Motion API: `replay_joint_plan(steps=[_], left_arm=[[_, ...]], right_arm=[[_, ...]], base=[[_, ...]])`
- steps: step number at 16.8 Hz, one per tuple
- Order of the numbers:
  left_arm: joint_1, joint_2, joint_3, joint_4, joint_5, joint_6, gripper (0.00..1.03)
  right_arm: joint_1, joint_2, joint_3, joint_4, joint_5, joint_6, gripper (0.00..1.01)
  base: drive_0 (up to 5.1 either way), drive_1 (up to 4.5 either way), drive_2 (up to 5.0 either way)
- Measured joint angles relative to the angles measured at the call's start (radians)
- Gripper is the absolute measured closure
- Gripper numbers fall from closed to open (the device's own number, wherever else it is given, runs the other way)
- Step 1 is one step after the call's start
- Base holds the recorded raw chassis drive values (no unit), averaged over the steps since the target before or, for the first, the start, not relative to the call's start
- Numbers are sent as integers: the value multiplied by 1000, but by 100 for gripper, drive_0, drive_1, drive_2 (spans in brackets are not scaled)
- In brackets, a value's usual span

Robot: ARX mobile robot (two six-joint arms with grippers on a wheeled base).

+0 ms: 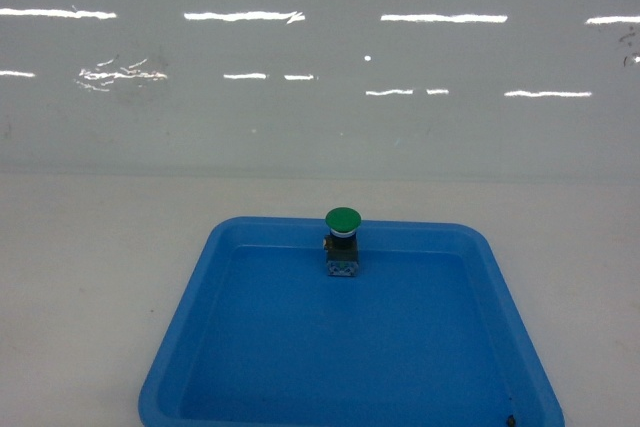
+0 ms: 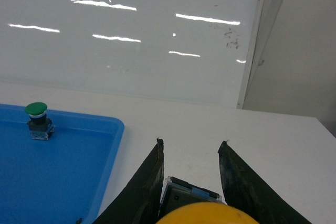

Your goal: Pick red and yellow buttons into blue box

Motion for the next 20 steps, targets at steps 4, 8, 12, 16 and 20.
replay_joint_plan(steps=[4,8,12,16,20], left_arm=[[0,3,0,-5,-4,0,78],[0,5,0,-5,-4,0,78],[0,5,0,-4,-4,0,78],[3,1,0,-4,-13,0,78],[0,2,0,-4,-8,0,78]], right_arm=[[0,0,0,0,0,0,72],[0,0,0,0,0,0,72],[0,0,-1,0,0,0,72],[0,0,-1,0,-1,0,72],[0,0,-1,0,0,0,72]], base=[[0,0,0],[-2,-207,203],[10,-400,421],[395,-450,38],[498,-339,-92]])
